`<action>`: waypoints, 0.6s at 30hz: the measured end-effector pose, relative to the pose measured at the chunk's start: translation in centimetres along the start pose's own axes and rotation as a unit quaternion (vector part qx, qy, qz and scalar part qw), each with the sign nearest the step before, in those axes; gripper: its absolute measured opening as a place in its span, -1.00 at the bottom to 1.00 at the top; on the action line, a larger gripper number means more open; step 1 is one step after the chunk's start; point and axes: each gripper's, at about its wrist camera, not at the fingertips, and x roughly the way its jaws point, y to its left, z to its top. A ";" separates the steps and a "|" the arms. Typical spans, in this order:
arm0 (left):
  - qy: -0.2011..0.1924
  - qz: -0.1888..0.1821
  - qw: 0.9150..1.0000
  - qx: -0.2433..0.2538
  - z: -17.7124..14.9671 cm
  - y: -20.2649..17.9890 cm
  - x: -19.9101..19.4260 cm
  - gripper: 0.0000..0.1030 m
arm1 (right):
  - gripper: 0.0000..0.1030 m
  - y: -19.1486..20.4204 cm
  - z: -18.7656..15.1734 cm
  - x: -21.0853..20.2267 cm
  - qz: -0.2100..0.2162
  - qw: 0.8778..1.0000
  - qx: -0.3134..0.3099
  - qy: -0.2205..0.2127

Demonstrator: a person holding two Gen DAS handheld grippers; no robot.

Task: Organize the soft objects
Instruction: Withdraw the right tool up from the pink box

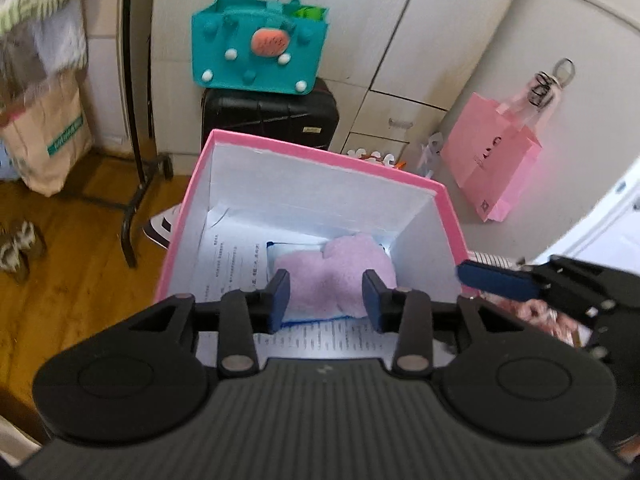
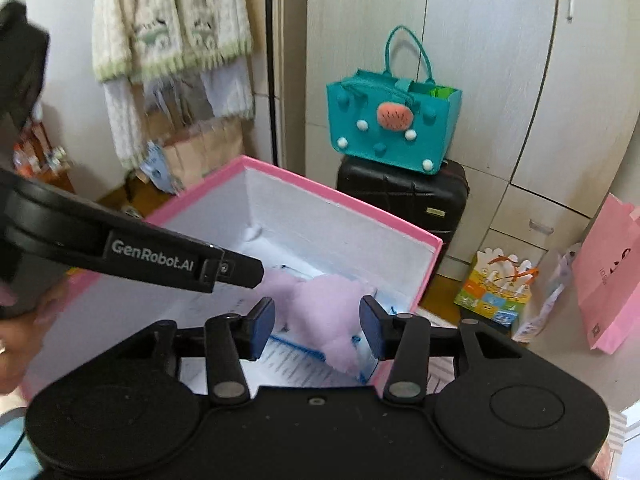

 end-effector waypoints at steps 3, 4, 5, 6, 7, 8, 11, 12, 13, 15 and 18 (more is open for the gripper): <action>-0.004 -0.001 1.000 0.028 -0.7 -0.7 -1.8 -0.21 | 0.01 0.0 -0.6 -2.6 0.018 1.000 0.006 -0.007; -0.008 0.002 0.999 0.039 -1.0 -1.1 -2.5 -0.21 | 0.01 0.1 -0.8 -3.5 0.025 1.000 0.008 -0.007; -0.012 0.005 0.999 0.051 -1.2 -1.4 -3.4 -0.21 | 0.01 0.2 -1.1 -4.4 0.030 1.000 0.007 -0.007; -0.017 0.003 0.998 0.061 -1.7 -1.6 -4.3 -0.21 | 0.01 0.3 -1.4 -5.3 0.037 0.999 0.006 -0.007; -0.022 -0.002 0.998 0.067 -2.1 -1.8 -5.2 -0.20 | 0.01 0.4 -1.8 -6.1 0.045 0.999 0.009 -0.008; -0.025 -0.008 0.997 0.070 -2.6 -2.0 -6.1 -0.20 | 0.01 0.6 -2.2 -7.0 0.053 0.998 0.013 -0.010; -0.036 -0.011 0.995 0.094 -3.8 -2.7 -8.6 -0.20 | 0.01 1.4 -3.1 -9.5 0.064 0.998 0.009 -0.021; -0.041 -0.011 0.994 0.100 -4.1 -3.0 -9.3 -0.20 | 0.01 1.7 -3.3 -10.4 0.063 0.998 0.007 -0.027; -0.045 -0.012 0.993 0.105 -4.4 -3.2 -10.2 -0.18 | 0.01 1.9 -3.4 -11.2 0.064 0.997 0.004 -0.031; -0.046 -0.019 0.992 0.112 -5.0 -3.6 -11.7 -0.14 | 0.01 2.4 -3.8 -13.0 0.067 0.997 -0.001 -0.040; -0.053 -0.025 0.989 0.132 -5.9 -4.5 -14.2 -0.09 | 0.01 3.2 -4.2 -15.5 0.067 0.997 -0.011 -0.048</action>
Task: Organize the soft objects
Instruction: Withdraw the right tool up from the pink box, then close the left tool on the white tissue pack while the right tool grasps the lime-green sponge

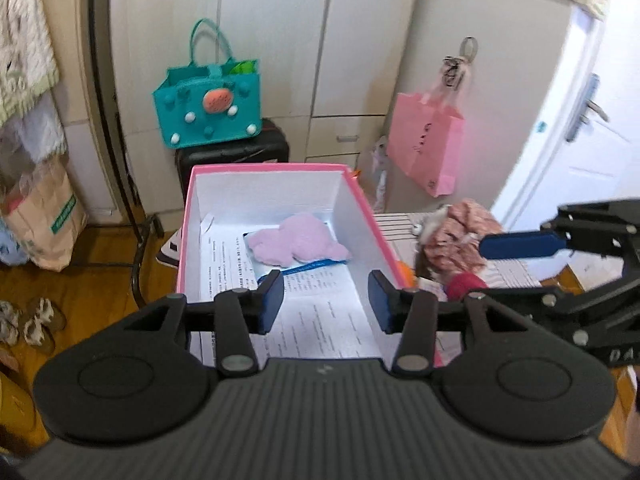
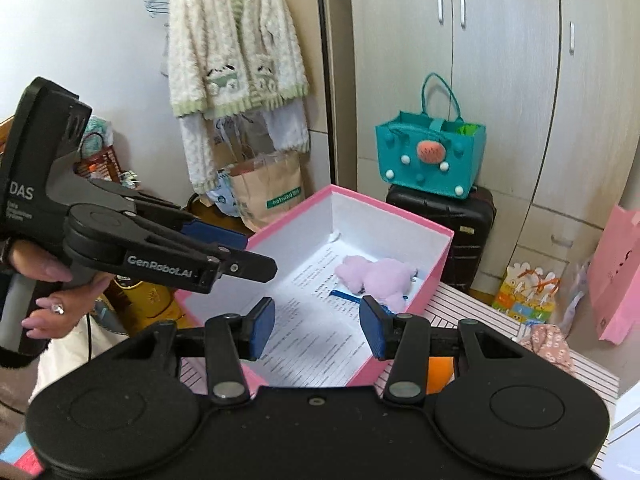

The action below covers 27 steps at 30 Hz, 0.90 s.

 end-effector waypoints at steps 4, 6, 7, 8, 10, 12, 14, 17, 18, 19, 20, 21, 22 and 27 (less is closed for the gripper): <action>-0.004 -0.015 0.999 0.027 -0.6 -1.6 -3.4 0.03 | 0.01 1.2 -0.7 -2.8 -0.001 1.000 -0.015 -0.010; 0.004 -0.024 0.999 0.043 -1.1 -2.3 -4.4 0.10 | 0.01 1.5 -1.4 -4.1 0.012 1.000 -0.016 -0.011; 0.013 -0.031 0.998 0.052 -1.4 -2.7 -4.9 0.12 | 0.01 1.6 -1.8 -4.6 0.020 1.000 -0.013 -0.010; 0.020 -0.033 0.998 0.059 -1.6 -3.0 -5.1 0.12 | 0.01 1.6 -2.3 -5.0 0.026 1.000 -0.007 -0.008; 0.032 -0.033 0.996 0.071 -2.3 -3.8 -5.5 0.13 | 0.01 1.8 -3.3 -5.9 0.027 1.000 -0.002 -0.005; 0.040 -0.035 0.995 0.087 -3.0 -4.6 -5.8 0.16 | 0.01 2.0 -4.5 -6.8 0.019 1.000 -0.007 -0.007; 0.048 -0.035 0.993 0.100 -3.9 -5.4 -5.9 0.18 | 0.01 2.0 -5.9 -7.7 0.010 1.000 -0.009 -0.009; 0.062 -0.037 0.990 0.119 -5.2 -6.3 -5.9 0.19 | 0.01 1.7 -7.5 -8.5 0.002 1.000 -0.004 -0.004; 0.066 -0.039 0.989 0.126 -5.7 -6.6 -5.8 0.19 | 0.01 1.6 -8.1 -8.7 0.000 1.000 -0.002 -0.002; 0.068 -0.040 0.988 0.131 -6.1 -6.9 -5.8 0.22 | 0.01 1.4 -8.6 -8.9 -0.002 1.000 -0.001 0.000; 0.071 -0.042 0.987 0.135 -6.5 -7.2 -5.7 0.25 | 0.02 1.3 -9.2 -9.2 -0.004 1.000 0.002 0.001; 0.074 -0.044 0.987 0.135 -6.9 -7.3 -5.6 0.25 | 0.02 1.1 -9.6 -9.3 -0.005 1.000 0.007 0.003; 0.076 -0.046 0.987 0.131 -7.3 -7.4 -5.6 0.29 | 0.02 0.9 -10.0 -9.5 -0.006 1.000 0.014 0.004; 0.096 -0.055 0.987 0.120 -9.2 -7.7 -5.0 0.32 | 0.02 0.5 -12.3 -10.4 -0.004 1.000 0.029 0.004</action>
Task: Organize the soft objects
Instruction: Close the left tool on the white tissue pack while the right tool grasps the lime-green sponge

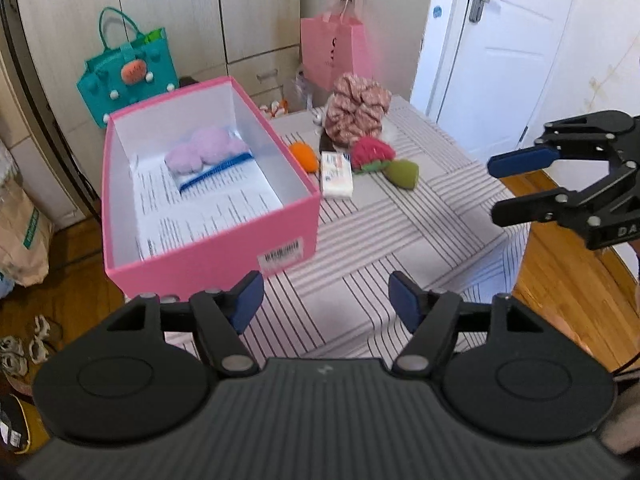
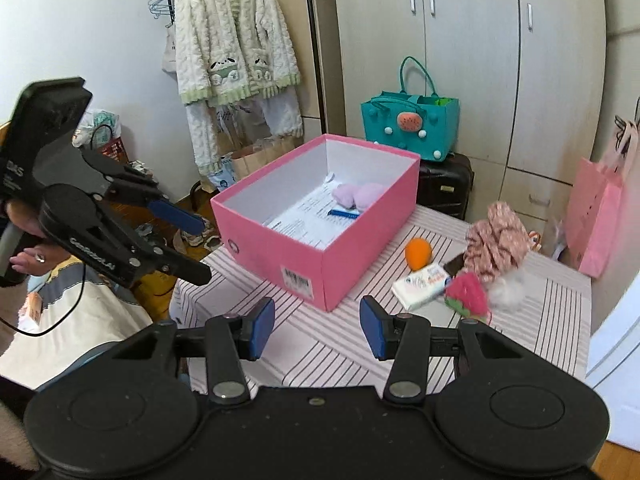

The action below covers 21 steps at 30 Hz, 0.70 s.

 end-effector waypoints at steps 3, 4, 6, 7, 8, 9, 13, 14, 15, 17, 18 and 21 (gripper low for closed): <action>0.004 -0.002 1.000 -0.010 -0.5 -0.3 0.8 0.33 | 0.04 0.0 -1.2 -0.4 -0.003 1.000 0.000 -0.004; 0.004 -0.005 1.000 -0.014 -0.7 -0.5 1.1 0.33 | 0.11 -0.1 -1.5 -0.4 -0.006 1.000 0.003 -0.007; 0.006 -0.018 1.000 -0.012 -0.7 -1.0 1.6 0.33 | 0.15 -0.5 -2.2 -0.4 -0.021 1.000 0.010 -0.014; 0.008 -0.024 1.000 -0.011 -0.5 -1.2 1.9 0.33 | 0.15 -0.7 -2.5 -0.3 -0.030 0.999 0.012 -0.016; 0.010 -0.027 1.000 -0.011 -0.3 -1.3 2.2 0.33 | 0.15 -1.1 -2.8 -0.1 -0.042 0.999 0.016 -0.017; 0.010 -0.028 0.999 -0.011 0.0 -1.5 2.5 0.33 | 0.15 -1.5 -3.1 0.0 -0.051 0.998 0.019 -0.018; -0.003 -0.040 0.999 -0.012 0.9 -2.2 4.2 0.33 | 0.22 -3.2 -4.5 1.0 -0.077 0.996 0.026 -0.024; -0.007 -0.043 0.999 -0.013 1.0 -2.5 4.8 0.33 | 0.23 -3.6 -4.9 1.3 -0.085 0.996 0.025 -0.028; -0.013 -0.046 0.999 -0.014 1.1 -2.8 5.4 0.33 | 0.24 -4.0 -5.3 1.6 -0.093 0.995 0.023 -0.031; -0.024 -0.050 0.998 -0.009 1.3 -3.4 6.5 0.33 | 0.24 -4.8 -5.9 2.3 -0.111 0.993 0.018 -0.036; -0.028 -0.053 0.998 -0.001 1.4 -3.8 7.1 0.33 | 0.24 -5.4 -6.3 2.6 -0.119 0.992 0.018 -0.039; -0.046 -0.051 0.998 0.016 2.1 -4.9 8.4 0.33 | 0.24 -7.0 -7.1 3.4 -0.124 0.991 0.026 -0.045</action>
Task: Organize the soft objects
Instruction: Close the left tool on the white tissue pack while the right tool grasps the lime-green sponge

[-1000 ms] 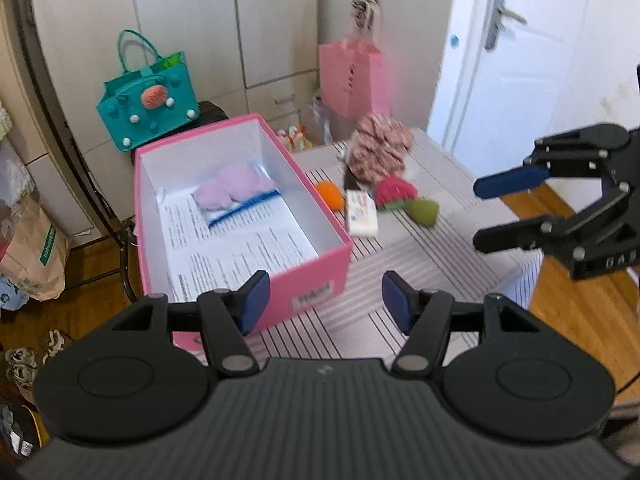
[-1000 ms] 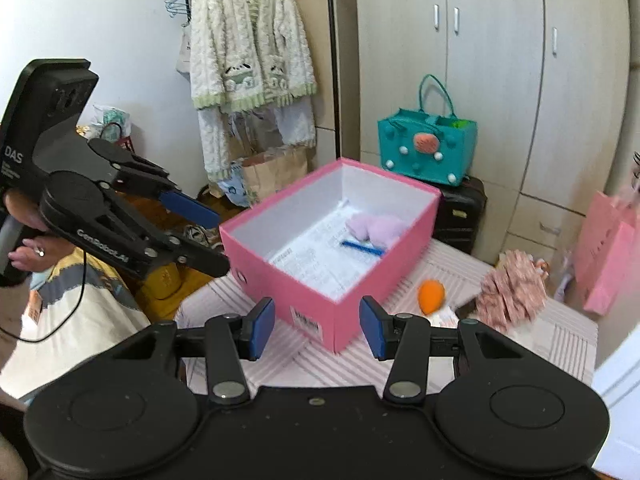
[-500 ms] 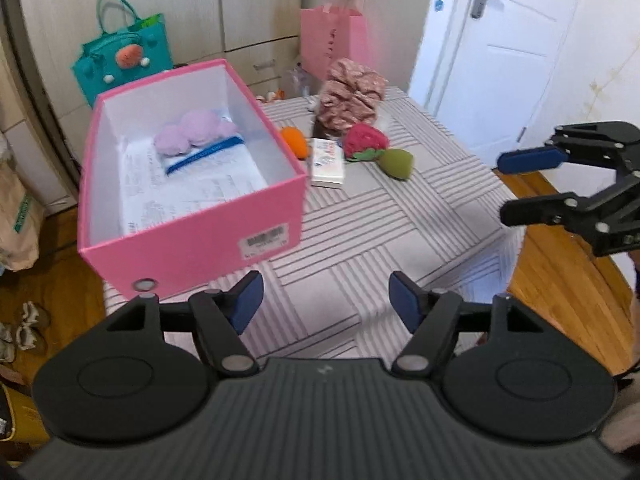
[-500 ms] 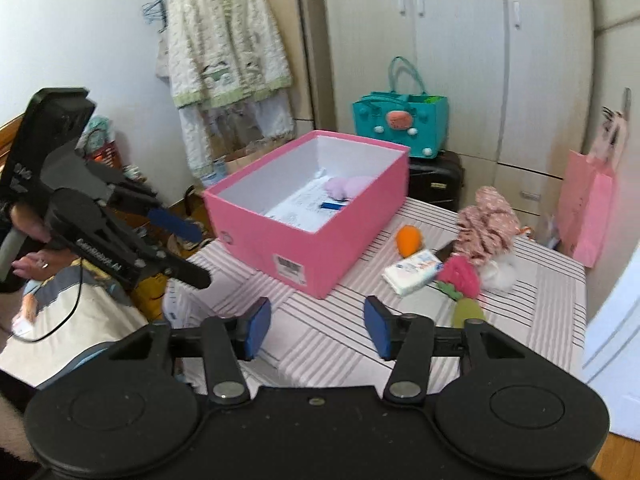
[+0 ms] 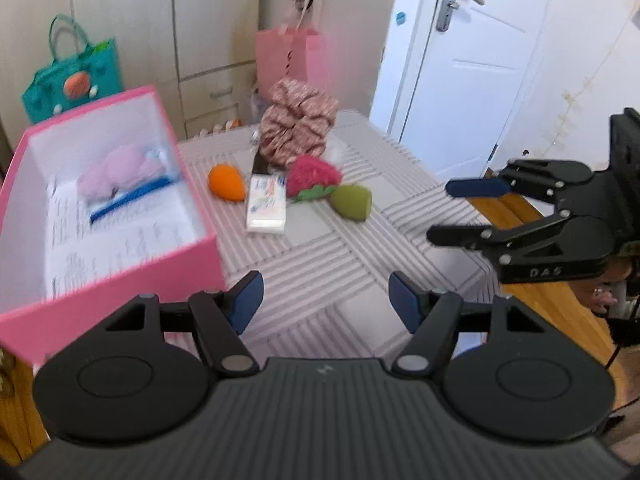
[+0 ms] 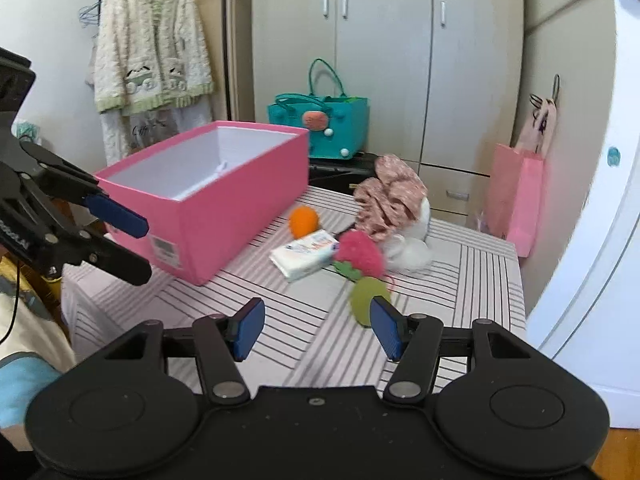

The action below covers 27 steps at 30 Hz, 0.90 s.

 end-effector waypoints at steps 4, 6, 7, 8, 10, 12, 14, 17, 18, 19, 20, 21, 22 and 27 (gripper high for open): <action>-0.024 0.035 0.999 0.026 1.1 -1.2 2.1 0.33 | 0.23 -1.6 -1.3 1.0 -0.014 1.000 0.000 -0.021; -0.029 0.049 0.998 0.028 1.5 -1.4 3.2 0.33 | 0.23 -2.2 -1.7 1.7 -0.043 0.999 0.006 -0.025; -0.031 0.057 0.998 0.025 1.6 -1.5 3.9 0.33 | 0.23 -2.5 -1.8 2.0 -0.058 0.998 0.009 -0.022; -0.033 0.062 0.997 0.024 1.7 -1.5 4.4 0.33 | 0.23 -2.7 -1.8 2.4 -0.062 0.998 0.008 -0.019; -0.033 0.071 0.997 0.026 1.8 -1.6 5.7 0.30 | 0.23 -3.2 -2.1 3.0 -0.064 0.998 0.003 -0.019; -0.035 0.079 0.996 0.028 1.9 -1.9 6.8 0.29 | 0.23 -3.6 -2.3 3.6 -0.061 0.998 -0.002 -0.018; -0.040 0.087 0.995 0.037 1.9 -2.3 7.6 0.27 | 0.23 -3.9 -2.4 4.2 -0.056 0.998 0.002 -0.019; -0.044 0.098 0.993 0.050 1.8 -2.8 8.9 0.27 | 0.14 -4.3 -2.8 5.2 -0.052 0.998 0.005 -0.031; -0.044 0.103 0.992 0.050 1.8 -2.8 9.4 0.27 | 0.12 -4.4 -2.9 5.6 -0.051 0.998 0.002 -0.033; -0.044 0.113 0.991 0.049 1.8 -2.8 10.0 0.27 | 0.12 -4.3 -3.0 5.9 -0.050 0.998 -0.001 -0.034; -0.044 0.126 0.990 0.044 1.9 -2.6 10.7 0.27 | 0.12 -4.3 -3.1 6.4 -0.047 0.998 -0.005 -0.033; -0.044 0.136 0.989 0.040 2.0 -2.4 11.1 0.27 | 0.12 -4.3 -3.1 6.8 -0.045 0.999 -0.007 -0.030; -0.047 0.144 0.988 0.040 2.1 -2.3 11.7 0.27 | 0.12 -4.2 -3.0 7.3 -0.043 0.999 -0.010 -0.027; -0.071 0.150 0.985 0.043 2.7 -2.0 13.1 0.27 | 0.12 -4.0 -2.9 10.1 -0.057 0.998 -0.026 0.009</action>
